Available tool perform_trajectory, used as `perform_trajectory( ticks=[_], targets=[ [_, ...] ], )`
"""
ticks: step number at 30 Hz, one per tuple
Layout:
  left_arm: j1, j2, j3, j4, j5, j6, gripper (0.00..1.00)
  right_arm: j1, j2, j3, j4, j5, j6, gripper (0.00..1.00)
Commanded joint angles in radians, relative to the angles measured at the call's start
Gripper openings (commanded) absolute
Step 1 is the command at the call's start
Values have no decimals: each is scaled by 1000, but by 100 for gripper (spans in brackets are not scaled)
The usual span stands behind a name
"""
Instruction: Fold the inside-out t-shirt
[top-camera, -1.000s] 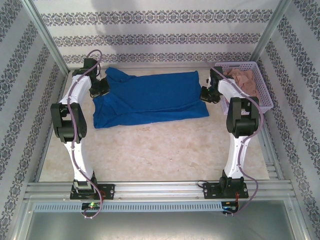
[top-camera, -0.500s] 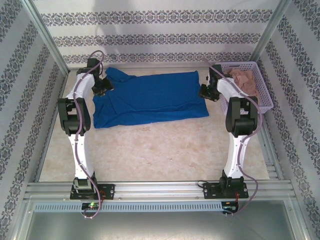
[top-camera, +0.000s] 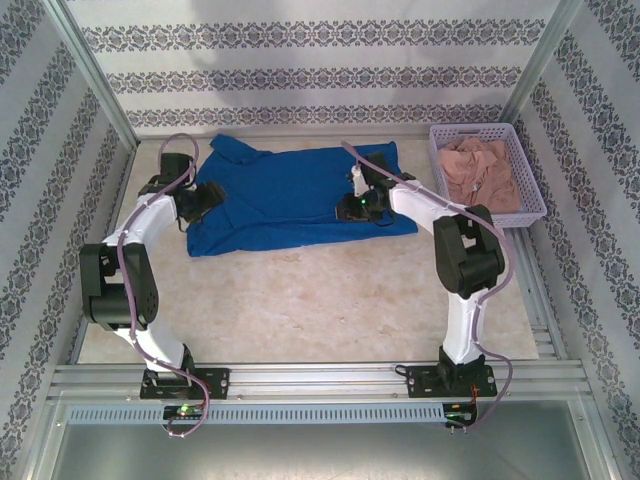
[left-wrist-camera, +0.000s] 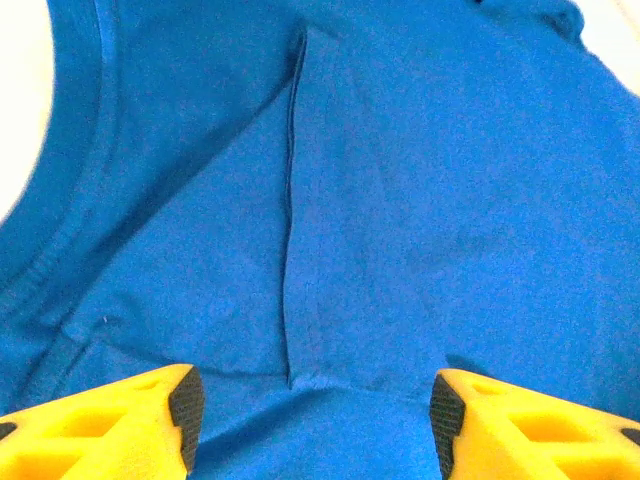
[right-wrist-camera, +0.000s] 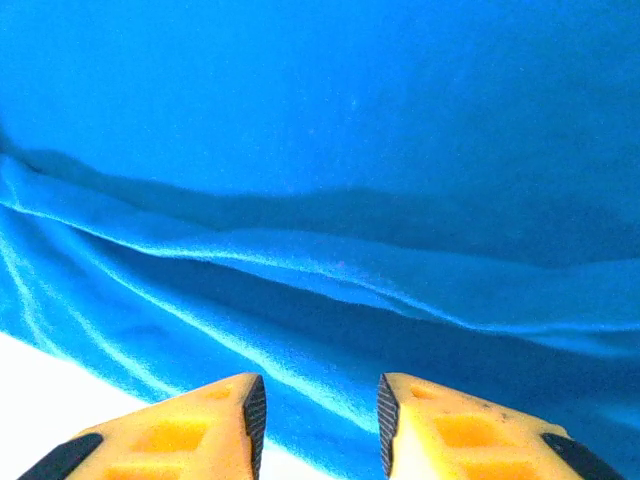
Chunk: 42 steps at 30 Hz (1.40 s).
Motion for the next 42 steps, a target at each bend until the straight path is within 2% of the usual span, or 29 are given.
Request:
perform_trajectory(
  ticks=[1, 15, 24, 26, 30, 34, 37, 42],
  targets=[
    [-12, -39, -48, 78, 17, -15, 63, -7, 66, 60, -15, -21, 18, 36],
    [-31, -43, -102, 90, 30, 0, 63, -42, 233, 287, -59, 33, 22, 33],
    [-55, -101, -164, 87, 39, 5, 64, -83, 273, 417, -107, 43, 17, 34],
    [-66, -134, -191, 91, 37, 6, 64, -89, 231, 380, -106, 57, -4, 34],
    [-95, -177, -243, 126, 61, 16, 64, -120, 76, 181, -46, 67, -17, 36],
    [-140, -155, -253, 174, 95, 33, 64, -183, -44, 0, -43, 93, -6, 39],
    [-175, -111, -223, 176, 88, 40, 64, -232, -74, -78, -29, 72, 9, 42],
    [-213, -38, -175, 174, 83, 42, 64, -261, -13, -40, -41, 28, 10, 47]
  ],
)
